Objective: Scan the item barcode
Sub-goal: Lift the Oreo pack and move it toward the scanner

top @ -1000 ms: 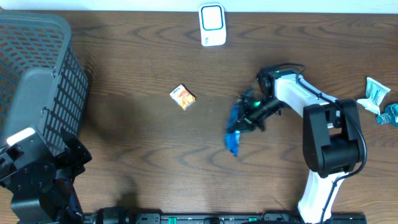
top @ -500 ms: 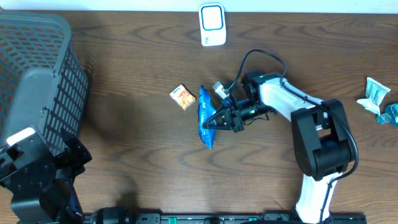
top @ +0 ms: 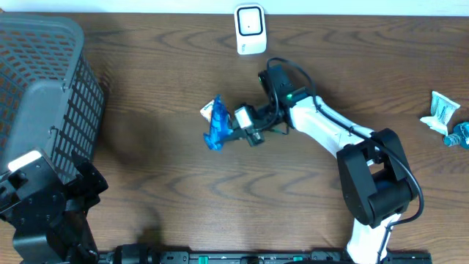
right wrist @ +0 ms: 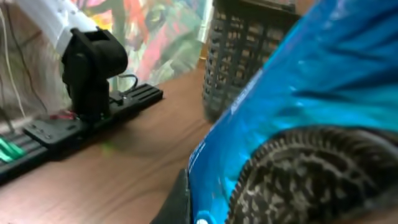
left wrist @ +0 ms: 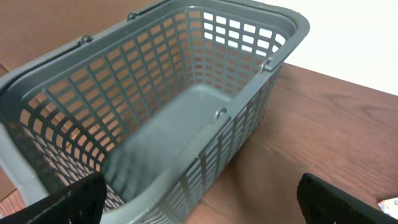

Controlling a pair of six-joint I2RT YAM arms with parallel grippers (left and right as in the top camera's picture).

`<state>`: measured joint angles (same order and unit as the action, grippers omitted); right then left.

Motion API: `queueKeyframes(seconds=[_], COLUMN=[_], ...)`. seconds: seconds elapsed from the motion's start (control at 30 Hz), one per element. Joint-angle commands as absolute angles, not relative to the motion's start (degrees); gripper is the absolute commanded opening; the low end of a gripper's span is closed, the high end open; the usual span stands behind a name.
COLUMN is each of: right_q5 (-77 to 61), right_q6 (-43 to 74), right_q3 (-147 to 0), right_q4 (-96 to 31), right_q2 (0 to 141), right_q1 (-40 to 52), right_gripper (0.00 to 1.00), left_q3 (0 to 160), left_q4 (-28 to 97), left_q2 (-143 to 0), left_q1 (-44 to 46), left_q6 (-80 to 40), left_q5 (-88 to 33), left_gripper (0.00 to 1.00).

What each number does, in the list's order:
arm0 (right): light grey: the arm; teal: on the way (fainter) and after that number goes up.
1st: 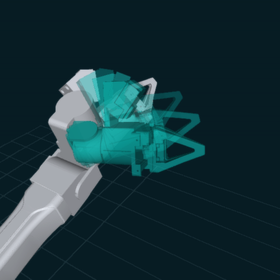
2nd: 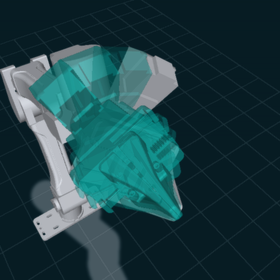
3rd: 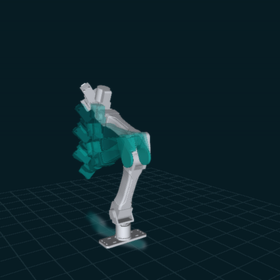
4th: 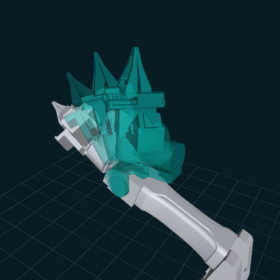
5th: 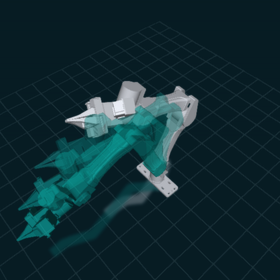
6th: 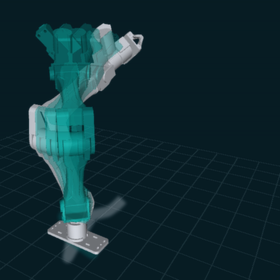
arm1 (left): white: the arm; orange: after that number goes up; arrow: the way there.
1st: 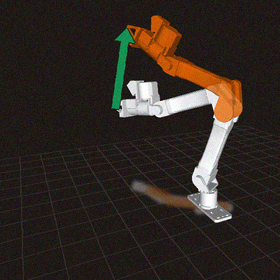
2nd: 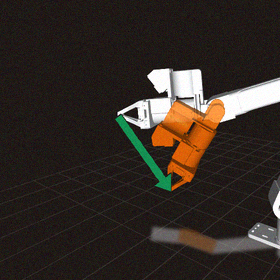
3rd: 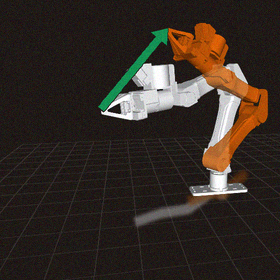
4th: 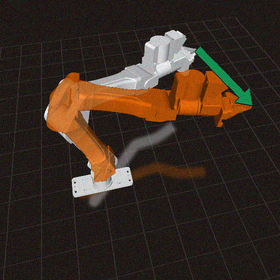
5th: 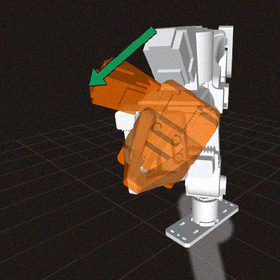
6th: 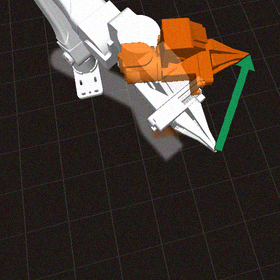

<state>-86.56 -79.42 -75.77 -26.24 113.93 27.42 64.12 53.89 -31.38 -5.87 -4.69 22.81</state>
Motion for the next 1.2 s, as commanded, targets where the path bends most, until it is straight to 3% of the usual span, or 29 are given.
queueKeyframes(seconds=[0.0,0.23,0.5,0.77,0.87,0.9,1.0,1.07,1.13,1.17], right_q5=[-89.4,-89.4,-89.4,-89.4,-88.6,-86.1,-77.1,-74.8,-72.7,-65.7], right_q6=[-71.2,-39.8,-20.0,-14.1,-6.1,1.8,17.3,17.6,17.6,20.1], right_q3=[-76.4,-76.4,-76.4,-76.4,-76.4,-76.4,-76.3,-76.3,-76.3,-76.3], right_q4=[-11.4,32.8,50.1,50.9,50.5,49.0,39.2,26.4,21.2,13.4], right_q2=[112.5,112.5,112.5,112.5,112.5,112.5,112.5,112.5,112.5,112.5], right_q1=[29.7,33.4,35.0,35.9,35.9,35.9,35.4,33.3,31.6,29.3], right_gripper=[0.01,0.01,0.01,0.01,0.02,0.02,0.01,0.01,0.01,0.01], left_q3=[64.0,64.0,64.0,64.0,64.0,64.0,64.0,64.0,64.0,64.0], left_q4=[54.0,54.0,54.0,54.0,54.0,54.0,54.0,54.0,54.0,54.0], left_q2=[-31.4,-31.4,-31.4,-31.4,-31.4,-31.4,-31.4,-31.4,-31.4,-31.4], left_q1=[-6.1,-6.1,-6.1,-6.1,-6.1,-6.1,-6.1,-6.1,-6.1,-6.1], left_q6=[-5.0,-5.0,-5.0,-5.0,-5.0,-5.0,-5.0,-5.0,-5.0,-5.0], left_q5=[23.0,23.0,23.0,23.0,23.0,23.0,23.0,23.0,23.0,23.0], left_gripper=[0.98,0.98,0.98,0.98,0.98,0.98,0.98,0.98,0.98,0.98])
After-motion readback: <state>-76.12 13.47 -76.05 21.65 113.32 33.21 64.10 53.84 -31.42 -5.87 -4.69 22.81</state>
